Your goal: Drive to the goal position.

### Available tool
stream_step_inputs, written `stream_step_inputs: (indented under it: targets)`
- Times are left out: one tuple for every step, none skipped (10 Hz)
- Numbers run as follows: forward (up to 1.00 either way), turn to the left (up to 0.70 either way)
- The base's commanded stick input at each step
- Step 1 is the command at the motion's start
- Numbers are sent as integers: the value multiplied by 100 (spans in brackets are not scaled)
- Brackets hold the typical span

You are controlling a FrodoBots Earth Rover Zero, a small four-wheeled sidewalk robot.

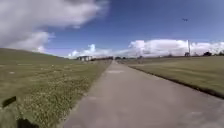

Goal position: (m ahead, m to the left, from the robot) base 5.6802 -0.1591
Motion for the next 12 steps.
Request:
stream_step_inputs:
  targets:
    - [70,0]
    - [70,0]
    - [70,0]
    - [70,0]
    - [70,0]
    - [70,0]
    - [70,0]
    - [70,0]
    - [70,0]
    - [70,0]
    - [70,0]
    - [70,0]
